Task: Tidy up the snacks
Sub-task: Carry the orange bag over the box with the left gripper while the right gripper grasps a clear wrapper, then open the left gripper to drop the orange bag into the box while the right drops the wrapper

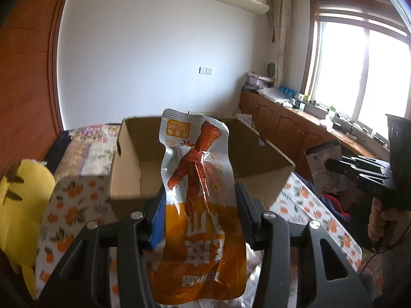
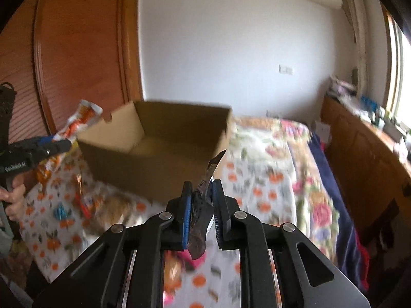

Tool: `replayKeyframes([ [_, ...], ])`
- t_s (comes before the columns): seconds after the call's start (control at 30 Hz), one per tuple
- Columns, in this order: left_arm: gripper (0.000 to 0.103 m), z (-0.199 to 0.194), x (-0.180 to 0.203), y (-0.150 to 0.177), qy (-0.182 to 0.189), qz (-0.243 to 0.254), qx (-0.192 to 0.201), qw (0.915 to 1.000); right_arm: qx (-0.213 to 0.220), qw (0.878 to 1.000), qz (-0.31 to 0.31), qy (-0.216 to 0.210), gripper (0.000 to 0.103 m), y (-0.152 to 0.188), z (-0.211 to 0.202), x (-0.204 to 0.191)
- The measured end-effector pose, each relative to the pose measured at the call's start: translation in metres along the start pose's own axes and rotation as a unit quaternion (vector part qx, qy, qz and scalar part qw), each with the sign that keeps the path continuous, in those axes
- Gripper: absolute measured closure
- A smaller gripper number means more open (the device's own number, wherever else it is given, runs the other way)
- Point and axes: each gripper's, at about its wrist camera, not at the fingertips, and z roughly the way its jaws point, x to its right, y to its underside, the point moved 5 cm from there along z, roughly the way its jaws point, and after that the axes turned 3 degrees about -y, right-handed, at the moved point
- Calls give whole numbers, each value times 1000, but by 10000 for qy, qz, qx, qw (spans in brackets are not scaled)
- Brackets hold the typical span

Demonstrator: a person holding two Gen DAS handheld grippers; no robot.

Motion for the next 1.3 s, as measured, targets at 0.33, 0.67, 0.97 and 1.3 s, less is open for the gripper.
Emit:
replayKeyframes([
  [0.33,55,61,-31,-49,-140,-48,133,9998,433,9968,-235,-626,91,-74,70,-29],
  [0.67,51,108,-41,-34,-193,-6,-359,9992,-40,9971,-135,-743,90,-56,141,-34],
  [0.97,45,109,-29,-27,-262,97,-507,9983,-193,9972,-258,-671,68,-56,143,-36],
  [1.3,36,73,-14,-35,-317,239,-394,9984,77,9980,-284,-555,68,-75,78,-39],
])
